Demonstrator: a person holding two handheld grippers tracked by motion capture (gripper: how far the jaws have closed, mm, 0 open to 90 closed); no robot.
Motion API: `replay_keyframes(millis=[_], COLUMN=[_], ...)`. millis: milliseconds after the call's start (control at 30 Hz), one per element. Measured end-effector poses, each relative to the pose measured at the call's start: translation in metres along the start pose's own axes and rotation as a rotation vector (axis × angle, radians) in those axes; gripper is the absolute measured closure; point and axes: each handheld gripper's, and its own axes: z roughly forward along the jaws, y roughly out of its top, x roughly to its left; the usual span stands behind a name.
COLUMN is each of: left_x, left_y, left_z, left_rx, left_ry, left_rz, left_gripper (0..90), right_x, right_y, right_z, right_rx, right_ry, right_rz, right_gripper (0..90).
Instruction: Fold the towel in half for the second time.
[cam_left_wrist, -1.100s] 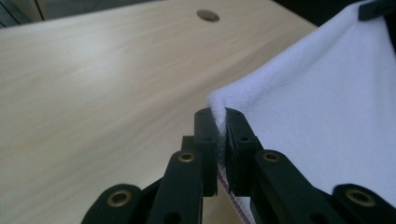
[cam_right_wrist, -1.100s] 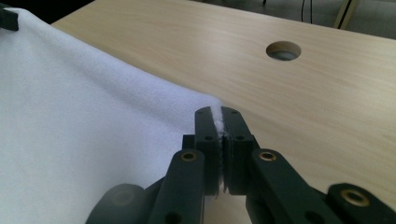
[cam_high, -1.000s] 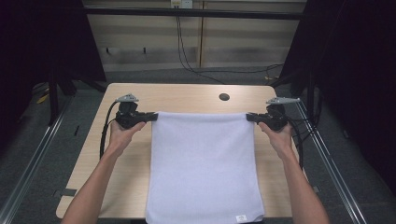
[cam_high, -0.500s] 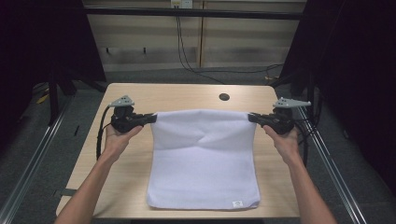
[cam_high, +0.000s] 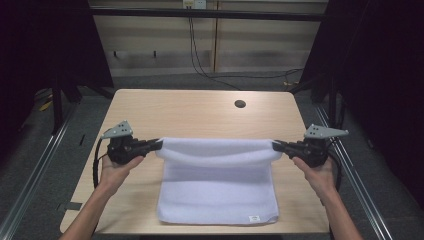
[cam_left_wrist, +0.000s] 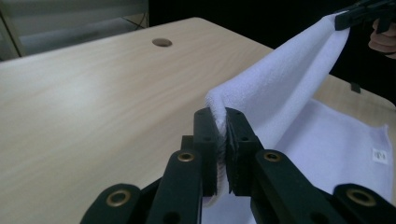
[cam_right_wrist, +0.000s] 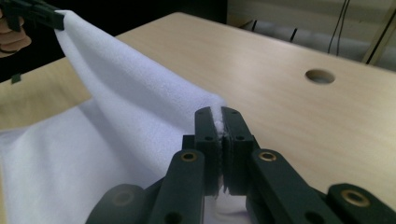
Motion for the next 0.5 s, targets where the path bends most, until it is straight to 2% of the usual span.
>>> replay_keyframes(millis=[67,100,133,167,200,233,333,367,400,433,500], left_x=[-0.007,-0.013,-0.013,-0.02,-0.02,-0.026,-0.032,-0.038,-0.038,-0.042,-0.045], left_y=[-0.01,-0.019,-0.019,-0.026,-0.026,-0.032,-0.038,-0.048,-0.048,-0.056,-0.061], left_z=[0.0,-0.002,-0.002,-0.005,-0.005,-0.01,-0.013,-0.014,-0.014,-0.014,-0.014], left_rx=[0.021,0.051,0.051,0.054,0.054,0.055,0.066,0.079,0.079,0.108,0.119], left_ry=[-0.009,-0.015,-0.015,-0.03,-0.03,-0.048,-0.046,-0.072,-0.072,-0.08,-0.089], left_rz=[0.014,0.02,0.02,0.02,0.02,0.014,0.011,-0.017,-0.017,-0.01,-0.01], left_gripper=[84.4,84.5,84.5,84.5,84.5,84.5,84.5,84.4,84.3,84.2,84.1], right_x=[0.003,0.009,0.009,0.017,0.02,0.024,0.032,0.038,0.038,0.042,0.044], right_y=[-0.005,-0.014,-0.014,-0.022,-0.025,-0.028,-0.035,-0.043,-0.043,-0.051,-0.055], right_z=[-0.001,-0.005,-0.005,-0.01,-0.012,-0.014,-0.019,-0.024,-0.024,-0.028,-0.029], right_rx=[0.014,0.02,0.02,0.04,0.044,0.051,0.066,0.092,0.092,0.102,0.117], right_ry=[0.0,0.011,0.011,0.018,0.022,0.028,0.028,0.023,0.023,0.032,0.031], right_rz=[-0.002,0.007,0.007,0.0,-0.001,-0.004,-0.01,-0.015,-0.015,0.001,0.0], right_gripper=[86.0,86.0,86.0,86.0,86.0,86.0,85.8,85.4,85.4,85.3,85.2])
